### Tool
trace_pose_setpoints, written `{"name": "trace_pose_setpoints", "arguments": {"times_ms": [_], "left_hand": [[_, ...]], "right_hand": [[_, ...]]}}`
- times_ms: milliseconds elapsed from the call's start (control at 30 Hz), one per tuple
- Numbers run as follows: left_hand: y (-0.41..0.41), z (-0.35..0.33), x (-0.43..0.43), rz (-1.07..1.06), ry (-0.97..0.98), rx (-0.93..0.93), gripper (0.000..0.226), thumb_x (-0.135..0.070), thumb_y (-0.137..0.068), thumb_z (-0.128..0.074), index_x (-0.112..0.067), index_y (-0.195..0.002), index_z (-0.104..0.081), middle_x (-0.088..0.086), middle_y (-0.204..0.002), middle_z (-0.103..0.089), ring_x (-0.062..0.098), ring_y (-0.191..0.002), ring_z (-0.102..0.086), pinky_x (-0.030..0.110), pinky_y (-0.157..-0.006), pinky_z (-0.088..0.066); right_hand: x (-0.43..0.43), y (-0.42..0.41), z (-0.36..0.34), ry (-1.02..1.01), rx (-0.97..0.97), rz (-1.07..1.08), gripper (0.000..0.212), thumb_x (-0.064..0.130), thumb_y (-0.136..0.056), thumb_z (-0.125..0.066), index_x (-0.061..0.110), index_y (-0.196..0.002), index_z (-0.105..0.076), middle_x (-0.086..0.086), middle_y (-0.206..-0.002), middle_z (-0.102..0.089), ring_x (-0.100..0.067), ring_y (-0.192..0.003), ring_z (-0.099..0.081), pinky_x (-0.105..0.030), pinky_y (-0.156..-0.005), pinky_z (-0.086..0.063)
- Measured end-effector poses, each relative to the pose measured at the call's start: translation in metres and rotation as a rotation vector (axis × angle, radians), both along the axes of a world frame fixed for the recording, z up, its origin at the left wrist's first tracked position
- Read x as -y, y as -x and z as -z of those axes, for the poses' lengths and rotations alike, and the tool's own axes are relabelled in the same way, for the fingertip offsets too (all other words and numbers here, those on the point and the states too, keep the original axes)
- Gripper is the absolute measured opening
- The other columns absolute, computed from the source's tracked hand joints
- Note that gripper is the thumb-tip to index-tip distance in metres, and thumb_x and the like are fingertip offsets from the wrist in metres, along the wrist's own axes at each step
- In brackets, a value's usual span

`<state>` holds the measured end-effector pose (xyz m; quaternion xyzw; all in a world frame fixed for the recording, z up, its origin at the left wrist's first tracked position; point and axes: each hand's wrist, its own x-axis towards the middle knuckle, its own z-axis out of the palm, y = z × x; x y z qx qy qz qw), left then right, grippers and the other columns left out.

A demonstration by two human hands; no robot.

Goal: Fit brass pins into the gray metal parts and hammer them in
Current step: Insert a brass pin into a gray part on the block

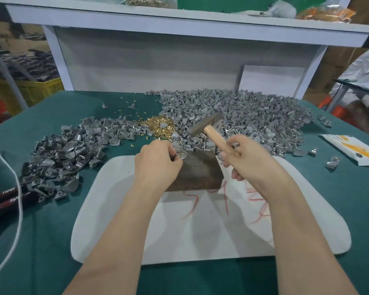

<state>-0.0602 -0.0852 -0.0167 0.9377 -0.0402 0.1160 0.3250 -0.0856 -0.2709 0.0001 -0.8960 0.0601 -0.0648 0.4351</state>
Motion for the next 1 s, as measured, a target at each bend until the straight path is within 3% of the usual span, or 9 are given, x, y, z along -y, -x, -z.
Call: {"name": "trace_pose_setpoints", "arguments": {"times_ms": [100, 200, 333, 400, 533, 633, 700, 833, 1000], "left_hand": [[0.0, 0.001, 0.001, -0.007, 0.019, -0.003, 0.009, -0.023, -0.083, -0.062, -0.019, -0.075, -0.06, 0.002, -0.097, -0.061, 0.027, -0.095, -0.057, 0.042, -0.084, -0.049], [-0.001, 0.002, -0.001, -0.001, 0.043, -0.002, 0.01, -0.021, -0.082, -0.064, -0.021, -0.075, -0.058, 0.004, -0.103, -0.058, 0.028, -0.1, -0.055, 0.043, -0.088, -0.047], [-0.002, 0.001, -0.001, 0.007, 0.073, -0.012, 0.013, -0.02, -0.082, -0.066, -0.021, -0.071, -0.059, 0.006, -0.101, -0.061, 0.029, -0.099, -0.057, 0.043, -0.087, -0.048], [-0.001, 0.001, -0.001, 0.008, 0.084, -0.004, 0.015, -0.02, -0.082, -0.066, -0.02, -0.069, -0.059, 0.007, -0.098, -0.062, 0.031, -0.098, -0.057, 0.044, -0.085, -0.049], [-0.001, 0.001, -0.002, 0.003, 0.108, -0.001, 0.022, -0.018, -0.081, -0.068, -0.024, -0.066, -0.054, 0.0, -0.095, -0.053, 0.029, -0.102, -0.054, 0.044, -0.089, -0.046], [-0.002, 0.0, -0.002, 0.005, 0.131, -0.017, 0.024, -0.017, -0.081, -0.069, -0.026, -0.066, -0.053, -0.002, -0.095, -0.054, 0.028, -0.103, -0.056, 0.043, -0.09, -0.047], [-0.002, 0.001, -0.003, 0.003, 0.134, -0.021, 0.024, -0.017, -0.082, -0.068, -0.025, -0.065, -0.053, 0.002, -0.099, -0.06, 0.029, -0.102, -0.056, 0.042, -0.09, -0.047], [-0.004, 0.003, -0.002, 0.008, 0.119, -0.002, 0.011, -0.019, -0.082, -0.067, -0.016, -0.072, -0.065, 0.008, -0.097, -0.065, 0.032, -0.098, -0.058, 0.041, -0.084, -0.05], [-0.003, 0.002, -0.002, -0.024, 0.154, -0.051, 0.015, -0.019, -0.081, -0.068, -0.023, -0.07, -0.06, 0.002, -0.089, -0.066, 0.027, -0.096, -0.059, 0.039, -0.084, -0.049]], "right_hand": [[-0.003, 0.004, -0.009, 0.179, 0.185, -0.065, 0.041, 0.021, -0.089, -0.059, 0.04, -0.124, -0.056, 0.01, -0.087, -0.069, 0.002, -0.046, -0.047, -0.023, -0.059, -0.047], [-0.007, 0.011, -0.014, 0.282, 0.262, -0.086, 0.043, 0.023, -0.086, -0.063, 0.043, -0.124, -0.057, 0.018, -0.083, -0.064, 0.0, -0.065, -0.054, -0.025, -0.071, -0.043], [-0.007, 0.018, -0.02, 0.328, 0.316, -0.081, 0.046, 0.022, -0.087, -0.062, 0.046, -0.125, -0.055, 0.016, -0.1, -0.067, -0.011, -0.095, -0.06, -0.027, -0.085, -0.044], [-0.003, 0.022, -0.021, 0.305, 0.323, -0.066, 0.045, 0.022, -0.088, -0.061, 0.047, -0.124, -0.055, 0.016, -0.101, -0.068, -0.009, -0.092, -0.06, -0.025, -0.082, -0.044], [0.001, 0.029, -0.018, 0.39, 0.205, -0.157, 0.044, 0.024, -0.088, -0.06, 0.05, -0.123, -0.054, 0.018, -0.085, -0.065, 0.003, -0.06, -0.054, -0.009, -0.057, -0.041], [-0.006, 0.029, -0.018, 0.436, 0.165, -0.181, 0.043, 0.027, -0.089, -0.059, 0.05, -0.125, -0.052, 0.014, -0.094, -0.067, -0.007, -0.08, -0.06, -0.027, -0.075, -0.05], [-0.008, 0.028, -0.018, 0.452, 0.218, -0.141, 0.044, 0.027, -0.089, -0.059, 0.049, -0.126, -0.051, 0.016, -0.097, -0.066, -0.014, -0.092, -0.06, -0.031, -0.083, -0.048], [0.0, 0.026, -0.019, 0.332, 0.38, 0.005, 0.045, 0.027, -0.088, -0.061, 0.051, -0.125, -0.052, 0.032, -0.081, -0.056, -0.001, -0.069, -0.052, -0.013, -0.062, -0.034], [-0.004, 0.029, -0.018, 0.428, 0.164, -0.213, 0.044, 0.024, -0.088, -0.059, 0.052, -0.121, -0.054, 0.013, -0.079, -0.067, -0.003, -0.061, -0.054, -0.021, -0.059, -0.045]]}}
